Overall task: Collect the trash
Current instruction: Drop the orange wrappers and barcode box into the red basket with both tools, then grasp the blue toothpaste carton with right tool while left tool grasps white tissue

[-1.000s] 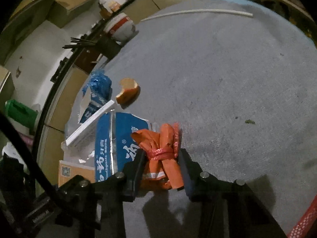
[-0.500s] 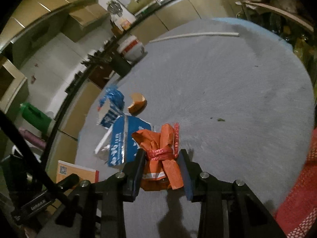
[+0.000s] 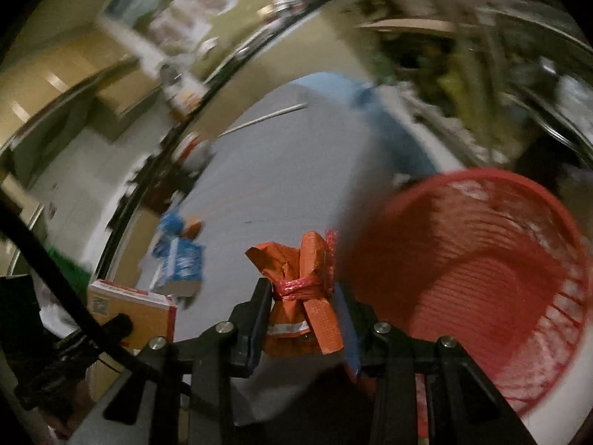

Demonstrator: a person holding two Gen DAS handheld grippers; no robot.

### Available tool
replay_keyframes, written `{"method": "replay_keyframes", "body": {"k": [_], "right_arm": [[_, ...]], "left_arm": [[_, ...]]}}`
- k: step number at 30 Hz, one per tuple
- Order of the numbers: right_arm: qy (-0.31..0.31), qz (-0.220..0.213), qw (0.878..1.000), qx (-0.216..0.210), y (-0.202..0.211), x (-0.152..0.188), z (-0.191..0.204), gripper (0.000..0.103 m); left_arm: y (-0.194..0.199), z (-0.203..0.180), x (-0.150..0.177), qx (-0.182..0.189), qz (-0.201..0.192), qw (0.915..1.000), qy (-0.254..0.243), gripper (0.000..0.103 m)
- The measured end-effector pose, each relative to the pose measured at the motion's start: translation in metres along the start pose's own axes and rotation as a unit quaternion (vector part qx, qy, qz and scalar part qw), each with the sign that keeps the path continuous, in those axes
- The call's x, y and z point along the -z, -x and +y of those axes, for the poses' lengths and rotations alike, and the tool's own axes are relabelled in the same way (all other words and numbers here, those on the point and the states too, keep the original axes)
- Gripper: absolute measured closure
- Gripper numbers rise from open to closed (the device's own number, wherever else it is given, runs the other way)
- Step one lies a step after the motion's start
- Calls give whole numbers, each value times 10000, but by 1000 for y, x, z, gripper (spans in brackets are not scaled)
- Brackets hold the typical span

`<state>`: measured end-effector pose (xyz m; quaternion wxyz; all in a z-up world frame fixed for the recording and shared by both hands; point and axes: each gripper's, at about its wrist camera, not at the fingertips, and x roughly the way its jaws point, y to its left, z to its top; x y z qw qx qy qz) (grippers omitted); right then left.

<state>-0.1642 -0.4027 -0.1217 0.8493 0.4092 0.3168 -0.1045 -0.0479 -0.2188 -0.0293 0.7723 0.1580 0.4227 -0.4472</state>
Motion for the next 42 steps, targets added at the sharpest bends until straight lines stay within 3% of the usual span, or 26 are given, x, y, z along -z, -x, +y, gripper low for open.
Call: {"method": "replay_keyframes", "body": {"k": [3, 7, 9, 10, 11, 15, 22, 30, 33, 38, 42], "right_arm": [[-448, -132, 9988, 168, 21, 4, -39, 66], [-891, -242, 9955, 212, 38, 9, -72, 63], [-1011, -203, 9945, 207, 39, 8, -80, 61], [-1033, -197, 9942, 227, 41, 10, -85, 45], [-1091, -216, 9934, 286, 43, 10, -88, 38], [-1164, -453, 9918, 283, 56, 8, -99, 35], [-1002, -741, 9920, 189, 65, 3, -90, 35], [-370, -382, 9984, -191, 26, 2, -31, 35], [-91, -151, 9993, -341, 5, 0, -2, 35], [428, 345, 9964, -641, -41, 3, 58, 35], [972, 666, 9893, -860, -76, 9, 115, 35]], "left_arm": [[-22, -33, -7, 274, 168, 9993, -182, 55], [-48, -72, -17, 346, 283, 9975, -541, 54], [-57, -87, -14, 340, 347, 9962, -727, 46], [-61, -94, -15, 354, 375, 9954, -812, 45], [-66, -99, -16, 351, 385, 9949, -862, 44], [-65, -92, -16, 205, 369, 9954, -859, 43], [-30, -32, -4, -477, 13, 9979, -445, 36], [22, 75, 48, -1385, -158, 9886, 578, 34], [45, 122, 65, -1766, -254, 9772, 1148, 33], [69, 194, 83, -2297, -387, 9512, 2023, 32], [77, 227, 92, -2417, -443, 9385, 2424, 32]]}}
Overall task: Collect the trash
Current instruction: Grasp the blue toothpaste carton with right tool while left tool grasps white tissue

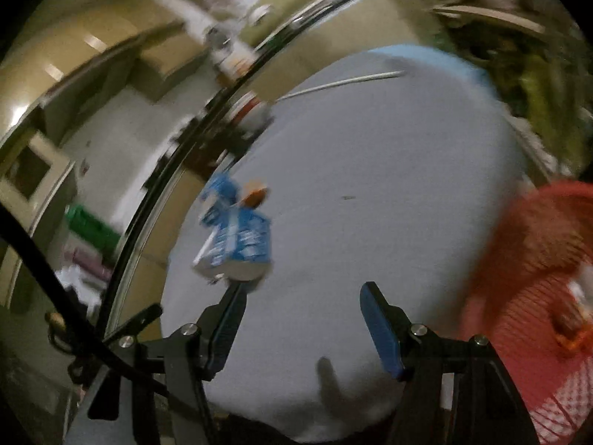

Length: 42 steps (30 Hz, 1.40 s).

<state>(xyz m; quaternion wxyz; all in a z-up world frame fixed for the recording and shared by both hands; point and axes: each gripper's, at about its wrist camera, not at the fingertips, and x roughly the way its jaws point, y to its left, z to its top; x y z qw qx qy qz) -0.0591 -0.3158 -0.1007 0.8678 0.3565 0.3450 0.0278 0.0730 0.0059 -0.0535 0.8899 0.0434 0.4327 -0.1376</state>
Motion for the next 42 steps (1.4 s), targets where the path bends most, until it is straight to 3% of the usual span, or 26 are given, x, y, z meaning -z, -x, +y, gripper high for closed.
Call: {"method": "replay_keyframes", "body": {"k": [8, 14, 17, 20, 22, 25, 28, 33, 39, 42], "right_arm": [[1237, 526, 9905, 281, -85, -4, 82, 34], [1532, 705, 9833, 678, -129, -2, 102, 34], [1762, 655, 9775, 959, -142, -4, 112, 29], [1797, 648, 9746, 1169, -155, -8, 118, 29], [1682, 588, 9767, 1193, -157, -12, 112, 31], [1525, 473, 9800, 1191, -154, -18, 101, 58], [1102, 414, 9881, 994, -140, -25, 77, 58], [958, 165, 9897, 1047, -109, -25, 53, 58], [878, -98, 9909, 1020, -72, -16, 32, 58], [837, -171, 9916, 970, -60, -13, 26, 58]], "left_arm": [[-10, 23, 7, -36, 78, 9999, 96, 32], [-13, 28, -20, 215, 81, 9996, 146, 30], [-12, 20, -40, 454, -48, 9988, 158, 23], [-15, 10, -55, 417, -112, 9991, 55, 22], [-15, 1, -57, 462, -98, 9989, -61, 22], [-15, -9, -51, 526, -92, 9983, -234, 22], [-24, -18, -40, 608, 128, 9975, -326, 22], [-35, -43, -28, 1005, 558, 9931, -245, 22], [-65, -72, -29, 1161, 1177, 9853, 434, 22], [-84, -82, -33, 1021, 1370, 9823, 768, 22]]}}
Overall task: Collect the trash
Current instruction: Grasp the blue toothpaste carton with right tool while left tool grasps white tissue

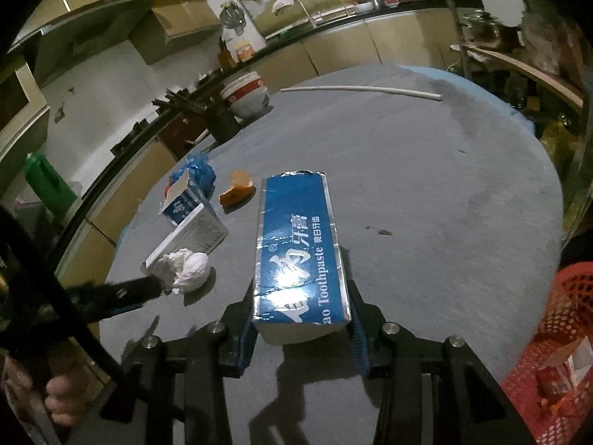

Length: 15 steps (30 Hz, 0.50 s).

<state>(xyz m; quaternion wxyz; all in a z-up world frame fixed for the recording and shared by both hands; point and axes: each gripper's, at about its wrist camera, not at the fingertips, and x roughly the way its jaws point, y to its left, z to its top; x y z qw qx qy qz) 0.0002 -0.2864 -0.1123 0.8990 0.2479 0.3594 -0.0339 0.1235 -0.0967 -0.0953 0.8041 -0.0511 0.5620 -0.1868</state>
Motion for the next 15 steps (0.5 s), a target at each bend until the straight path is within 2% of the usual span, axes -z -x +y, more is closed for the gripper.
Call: {"method": "replay_keyframes", "body": {"k": [2, 3, 4, 5, 6, 7, 8, 12, 15], "right_arm": [[-46, -14, 10000, -61, 4, 2, -4, 58], [-55, -27, 9999, -99, 6, 3, -5, 58], [-62, -34, 9999, -149, 9, 4, -6, 58], [-63, -39, 9998, -176, 8, 3, -7, 58], [-60, -54, 9997, -215, 10, 4, -7, 58], [-56, -63, 9997, -248, 12, 5, -8, 58], [-56, -65, 9996, -268, 13, 6, -8, 58], [-52, -102, 9993, -348, 17, 9, -11, 58], [-3, -163, 9992, -375, 21, 9, -10, 58]], "left_arm": [[-9, -3, -5, -75, 10, 9998, 167, 22], [-13, -4, -6, -128, 41, 9996, 241, 27], [-17, -4, -7, -114, 79, 9994, 308, 32], [-21, -5, -7, -66, 135, 9993, 351, 46], [-24, -6, -8, -26, 185, 9992, 365, 50], [-23, -8, -8, -70, 76, 9994, 340, 54], [-24, -9, -7, -47, 59, 9994, 325, 62], [-18, -14, 1, -88, -24, 9996, 254, 72], [-10, -16, 9, -126, -110, 9998, 122, 73]]}}
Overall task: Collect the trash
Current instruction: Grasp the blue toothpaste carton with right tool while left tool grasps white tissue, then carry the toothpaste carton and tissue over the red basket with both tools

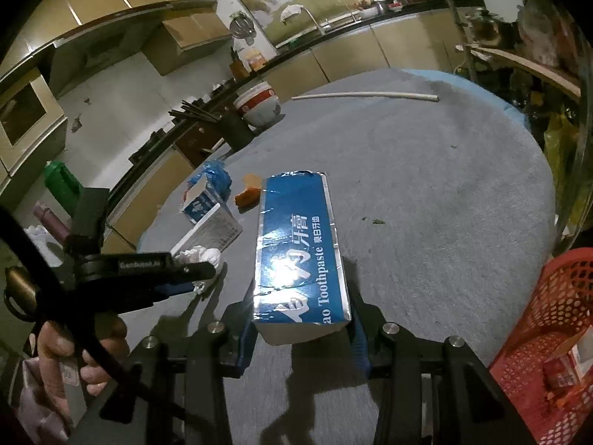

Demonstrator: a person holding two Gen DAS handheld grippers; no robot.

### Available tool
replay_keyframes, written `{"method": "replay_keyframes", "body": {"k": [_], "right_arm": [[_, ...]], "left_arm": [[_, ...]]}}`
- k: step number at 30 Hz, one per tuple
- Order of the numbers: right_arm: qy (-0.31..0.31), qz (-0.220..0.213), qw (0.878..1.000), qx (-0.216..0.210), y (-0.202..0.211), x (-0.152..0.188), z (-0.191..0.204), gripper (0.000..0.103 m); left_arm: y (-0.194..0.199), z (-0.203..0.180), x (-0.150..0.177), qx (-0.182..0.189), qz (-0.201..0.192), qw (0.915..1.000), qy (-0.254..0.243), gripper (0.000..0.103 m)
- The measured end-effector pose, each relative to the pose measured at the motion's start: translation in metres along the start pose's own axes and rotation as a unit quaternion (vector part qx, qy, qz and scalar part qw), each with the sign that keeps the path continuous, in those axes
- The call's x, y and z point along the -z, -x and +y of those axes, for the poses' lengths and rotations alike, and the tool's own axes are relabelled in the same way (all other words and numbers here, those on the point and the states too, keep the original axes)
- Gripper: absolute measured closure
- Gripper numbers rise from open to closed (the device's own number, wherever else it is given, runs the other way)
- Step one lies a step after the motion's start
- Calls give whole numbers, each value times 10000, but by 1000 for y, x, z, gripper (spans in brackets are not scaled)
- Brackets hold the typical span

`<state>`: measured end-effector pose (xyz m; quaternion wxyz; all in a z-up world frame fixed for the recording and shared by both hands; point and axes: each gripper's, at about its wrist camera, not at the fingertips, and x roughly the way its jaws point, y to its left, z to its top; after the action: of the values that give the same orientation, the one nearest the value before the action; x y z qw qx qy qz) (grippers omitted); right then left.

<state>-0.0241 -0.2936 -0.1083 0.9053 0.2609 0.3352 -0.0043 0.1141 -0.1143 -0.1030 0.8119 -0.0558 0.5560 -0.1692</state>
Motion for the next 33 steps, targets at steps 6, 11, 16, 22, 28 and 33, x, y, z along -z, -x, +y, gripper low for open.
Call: {"method": "replay_keyframes", "body": {"k": [6, 11, 16, 22, 28, 33], "right_arm": [[127, -169, 9998, -22, 14, 5, 3, 58], [154, -221, 9996, -43, 24, 10, 6, 58], [133, -318, 9994, -76, 38, 14, 9, 58], [176, -546, 9983, -110, 62, 21, 16, 58], [233, -757, 9967, -148, 87, 31, 22, 58], [178, -924, 9954, -152, 105, 35, 19, 58]], "left_arm": [[33, -14, 30, -211, -311, 9980, -505, 74], [68, -30, 50, -556, -804, 9896, -1052, 74], [97, -48, 63, -972, -1421, 9732, -1526, 74], [123, -59, 82, -1150, -1800, 9609, -1761, 74], [138, -68, 98, -1159, -1949, 9552, -1901, 74], [145, -83, 110, -1185, -2066, 9499, -2021, 74]]}}
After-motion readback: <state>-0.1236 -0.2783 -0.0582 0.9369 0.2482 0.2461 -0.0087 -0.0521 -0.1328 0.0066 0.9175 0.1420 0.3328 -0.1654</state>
